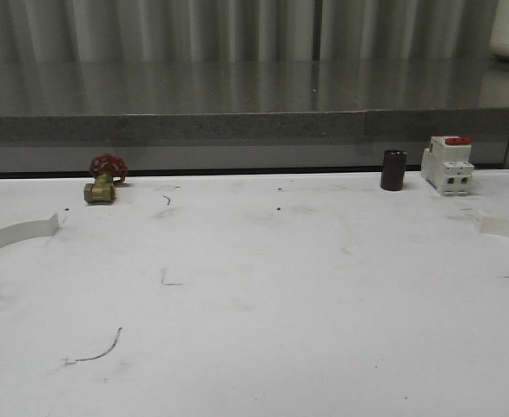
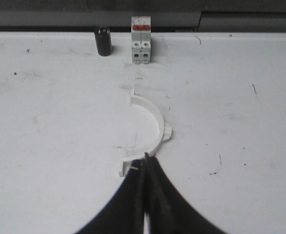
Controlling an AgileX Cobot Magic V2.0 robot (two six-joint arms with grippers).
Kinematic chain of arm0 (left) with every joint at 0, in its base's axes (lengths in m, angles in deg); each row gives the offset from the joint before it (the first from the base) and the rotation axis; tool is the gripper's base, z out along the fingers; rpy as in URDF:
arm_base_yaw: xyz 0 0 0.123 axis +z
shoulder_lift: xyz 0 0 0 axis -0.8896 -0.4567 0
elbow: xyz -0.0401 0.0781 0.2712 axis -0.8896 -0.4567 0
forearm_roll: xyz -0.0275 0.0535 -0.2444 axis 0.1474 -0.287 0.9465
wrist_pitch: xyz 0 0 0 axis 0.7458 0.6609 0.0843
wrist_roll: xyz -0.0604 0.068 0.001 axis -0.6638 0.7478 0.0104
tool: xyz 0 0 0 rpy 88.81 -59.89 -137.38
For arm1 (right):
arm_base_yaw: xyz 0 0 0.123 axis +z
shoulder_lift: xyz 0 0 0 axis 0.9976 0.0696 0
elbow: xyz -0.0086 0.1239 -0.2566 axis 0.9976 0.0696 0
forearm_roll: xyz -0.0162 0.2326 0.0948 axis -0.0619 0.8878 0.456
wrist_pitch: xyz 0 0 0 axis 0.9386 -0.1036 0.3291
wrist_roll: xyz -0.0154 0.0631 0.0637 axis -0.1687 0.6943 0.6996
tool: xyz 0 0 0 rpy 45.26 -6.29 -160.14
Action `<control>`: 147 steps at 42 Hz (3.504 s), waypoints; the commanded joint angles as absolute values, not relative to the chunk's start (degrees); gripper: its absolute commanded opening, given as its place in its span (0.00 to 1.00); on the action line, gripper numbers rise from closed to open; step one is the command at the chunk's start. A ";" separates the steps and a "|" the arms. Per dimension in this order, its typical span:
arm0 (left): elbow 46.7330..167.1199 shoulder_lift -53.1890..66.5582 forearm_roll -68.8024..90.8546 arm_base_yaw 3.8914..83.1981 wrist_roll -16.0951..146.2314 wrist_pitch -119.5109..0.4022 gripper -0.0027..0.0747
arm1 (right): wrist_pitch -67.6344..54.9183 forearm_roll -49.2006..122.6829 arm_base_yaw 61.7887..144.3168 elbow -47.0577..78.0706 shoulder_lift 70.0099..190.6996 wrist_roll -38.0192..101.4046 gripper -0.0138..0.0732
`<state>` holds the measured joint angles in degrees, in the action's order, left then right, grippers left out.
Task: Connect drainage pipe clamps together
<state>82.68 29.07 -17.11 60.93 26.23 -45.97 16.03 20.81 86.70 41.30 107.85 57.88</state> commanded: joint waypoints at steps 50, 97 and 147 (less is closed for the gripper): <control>111.73 -27.93 -16.35 60.57 26.05 -34.75 0.61 | 14.18 20.38 86.61 39.70 109.81 57.35 0.70; 119.62 -40.96 -11.56 58.67 26.05 -34.12 0.17 | 14.18 20.38 86.61 39.70 109.81 57.35 0.70; 153.55 -60.29 -16.98 21.91 -10.45 -21.21 0.17 | 14.18 20.38 86.61 39.70 109.81 57.35 0.70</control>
<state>151.60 -63.26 -17.11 22.24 -8.93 -20.74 17.71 20.81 86.70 41.30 109.65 57.81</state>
